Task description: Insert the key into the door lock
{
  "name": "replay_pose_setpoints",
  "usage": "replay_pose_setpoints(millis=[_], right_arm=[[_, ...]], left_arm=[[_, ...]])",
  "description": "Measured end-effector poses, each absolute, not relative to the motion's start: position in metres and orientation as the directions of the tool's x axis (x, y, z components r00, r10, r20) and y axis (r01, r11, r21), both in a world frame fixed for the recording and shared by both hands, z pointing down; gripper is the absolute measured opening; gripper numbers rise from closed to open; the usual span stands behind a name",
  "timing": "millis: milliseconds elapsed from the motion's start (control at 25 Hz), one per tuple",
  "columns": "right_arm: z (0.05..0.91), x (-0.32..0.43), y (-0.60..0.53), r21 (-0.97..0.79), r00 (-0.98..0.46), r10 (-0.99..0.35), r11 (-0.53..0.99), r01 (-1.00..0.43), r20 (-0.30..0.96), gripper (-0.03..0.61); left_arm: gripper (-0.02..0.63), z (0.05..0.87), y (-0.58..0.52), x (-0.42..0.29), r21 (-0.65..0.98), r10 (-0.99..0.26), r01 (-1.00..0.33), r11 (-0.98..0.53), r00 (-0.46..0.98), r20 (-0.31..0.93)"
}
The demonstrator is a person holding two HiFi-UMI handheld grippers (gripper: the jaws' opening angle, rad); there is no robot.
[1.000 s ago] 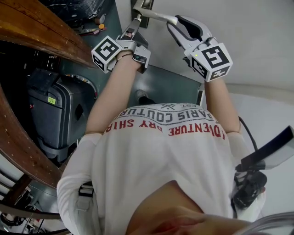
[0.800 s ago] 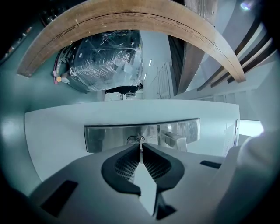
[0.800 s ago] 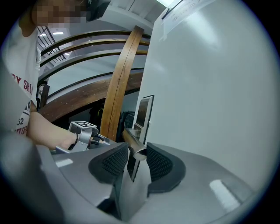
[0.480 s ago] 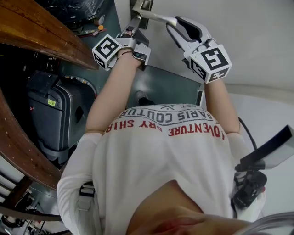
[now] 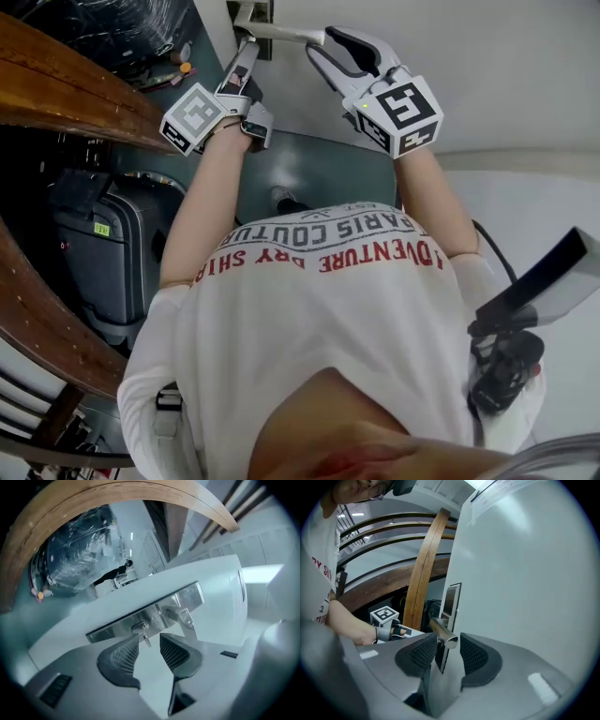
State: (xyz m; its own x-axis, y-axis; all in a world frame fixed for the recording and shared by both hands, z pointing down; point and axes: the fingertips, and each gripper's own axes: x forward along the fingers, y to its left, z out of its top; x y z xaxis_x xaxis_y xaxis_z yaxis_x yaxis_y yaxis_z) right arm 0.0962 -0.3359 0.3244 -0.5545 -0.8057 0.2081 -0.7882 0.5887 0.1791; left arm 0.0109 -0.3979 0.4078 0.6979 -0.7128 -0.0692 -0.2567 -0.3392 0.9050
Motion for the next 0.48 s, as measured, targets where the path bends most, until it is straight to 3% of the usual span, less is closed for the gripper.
replay_pose_setpoints(millis=[200,240,280,320,480], right_arm=[[0.34,0.108,-0.304,0.071,-0.547,-0.813,0.569,-0.819,0.2,0.129],[0.343,0.107,-0.296,0.069,-0.551,-0.81,0.573,-0.817,0.201,0.096],[0.344,0.105,-0.289,0.068,-0.557,-0.807,0.578,-0.813,0.198,0.039],[0.345,0.1,-0.282,0.068,-0.566,-0.801,0.587,-0.807,0.194,0.003],[0.337,0.078,-0.234,0.077,-0.615,-0.768,0.634,-0.77,0.179,0.002]], left_arm=[[0.118,0.427,-0.354,-0.004,0.706,-0.715,-0.579,-0.409,0.683,0.146],[0.088,0.424,-0.342,-0.002,0.649,-0.709,-0.615,-0.449,0.687,0.16],[0.0,0.418,-0.33,0.0,0.576,-0.702,-0.648,-0.498,0.692,0.171],[0.0,0.409,-0.319,0.001,0.491,-0.693,-0.675,-0.551,0.698,0.181],[0.0,0.358,-0.261,0.006,0.218,-0.638,-0.654,-0.724,0.756,0.149]])
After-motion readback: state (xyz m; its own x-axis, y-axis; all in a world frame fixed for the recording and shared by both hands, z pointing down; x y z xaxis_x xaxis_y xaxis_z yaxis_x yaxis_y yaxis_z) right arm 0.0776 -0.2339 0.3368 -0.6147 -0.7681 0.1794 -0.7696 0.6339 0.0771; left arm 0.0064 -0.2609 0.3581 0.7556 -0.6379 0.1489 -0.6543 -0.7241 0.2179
